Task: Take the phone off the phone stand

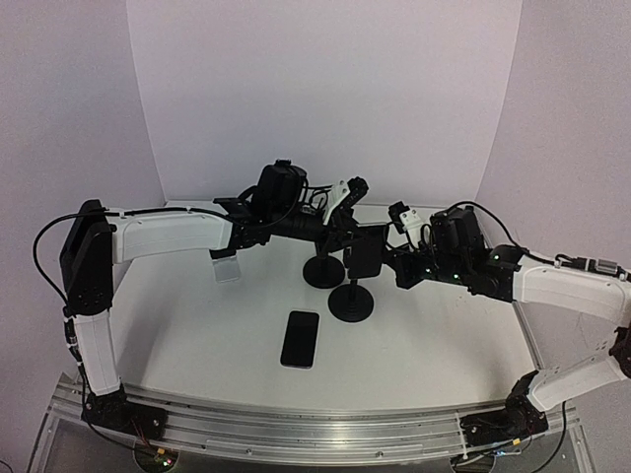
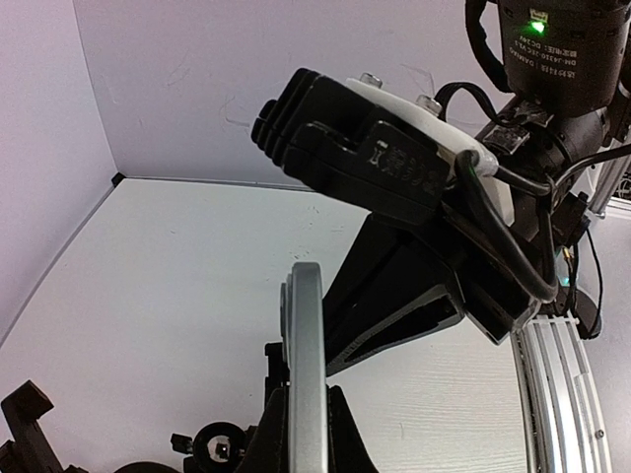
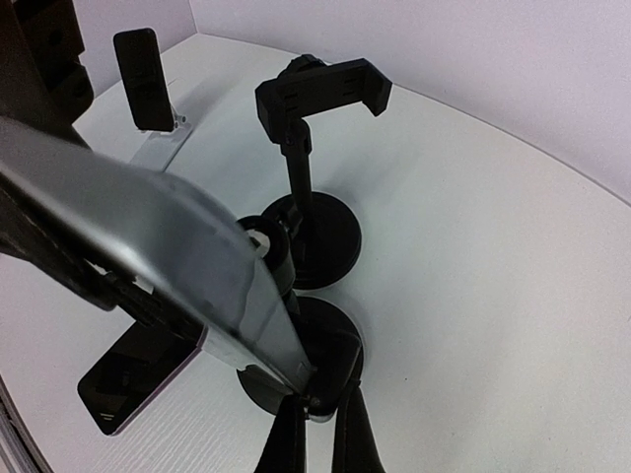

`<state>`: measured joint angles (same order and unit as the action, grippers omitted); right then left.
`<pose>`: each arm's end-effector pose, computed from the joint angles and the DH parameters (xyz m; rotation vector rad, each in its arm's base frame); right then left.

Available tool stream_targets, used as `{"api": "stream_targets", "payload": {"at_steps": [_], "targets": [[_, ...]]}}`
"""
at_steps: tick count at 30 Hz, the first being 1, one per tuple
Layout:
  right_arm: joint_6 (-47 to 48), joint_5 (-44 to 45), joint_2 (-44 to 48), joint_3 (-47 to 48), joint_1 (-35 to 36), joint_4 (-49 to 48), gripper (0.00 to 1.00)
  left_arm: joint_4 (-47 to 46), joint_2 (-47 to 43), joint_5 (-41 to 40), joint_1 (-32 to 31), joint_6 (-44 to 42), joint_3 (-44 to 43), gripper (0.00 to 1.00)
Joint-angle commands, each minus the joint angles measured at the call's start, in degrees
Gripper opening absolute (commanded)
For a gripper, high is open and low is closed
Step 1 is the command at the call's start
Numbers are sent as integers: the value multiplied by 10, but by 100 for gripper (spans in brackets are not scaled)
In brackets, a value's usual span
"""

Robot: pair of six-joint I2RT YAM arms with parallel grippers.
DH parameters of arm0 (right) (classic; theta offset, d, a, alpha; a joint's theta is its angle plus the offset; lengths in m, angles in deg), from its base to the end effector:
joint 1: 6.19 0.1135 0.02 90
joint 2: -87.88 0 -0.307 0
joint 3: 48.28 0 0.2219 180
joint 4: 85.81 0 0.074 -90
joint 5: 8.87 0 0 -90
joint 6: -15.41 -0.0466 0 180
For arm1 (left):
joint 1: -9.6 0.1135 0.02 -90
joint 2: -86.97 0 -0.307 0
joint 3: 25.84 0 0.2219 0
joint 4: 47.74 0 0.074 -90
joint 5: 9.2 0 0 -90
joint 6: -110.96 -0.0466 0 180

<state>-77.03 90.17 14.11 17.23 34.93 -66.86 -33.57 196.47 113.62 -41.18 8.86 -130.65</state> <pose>0.2011 0.1658 0.3215 -0.5860 1.9685 0.3139 0.2654 -0.3652 0.3482 1.3527 1.4338 -0.9928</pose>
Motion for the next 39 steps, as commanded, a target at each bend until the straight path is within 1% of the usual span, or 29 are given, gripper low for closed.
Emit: {"api": "stream_targets", "payload": {"at_steps": [1,8,14,22,27,35,39], "targets": [[-5,241,-2,12,-86,77,0,142,-38,40,16,-15,3,0],[-2,241,-3,4,-109,85,0,163,-38,33,17,-24,-5,0],[1,245,-10,7,-123,89,0,210,-30,28,17,-33,-36,0],[-4,256,-13,8,-125,95,0,208,-37,32,17,-30,-29,0],[-9,234,-2,14,-125,96,0,179,-37,49,17,-25,-30,0],[-7,222,7,19,-125,96,0,162,-38,126,17,-25,-38,0],[-8,202,12,22,-125,96,0,157,-50,159,17,1,-40,0]]}}
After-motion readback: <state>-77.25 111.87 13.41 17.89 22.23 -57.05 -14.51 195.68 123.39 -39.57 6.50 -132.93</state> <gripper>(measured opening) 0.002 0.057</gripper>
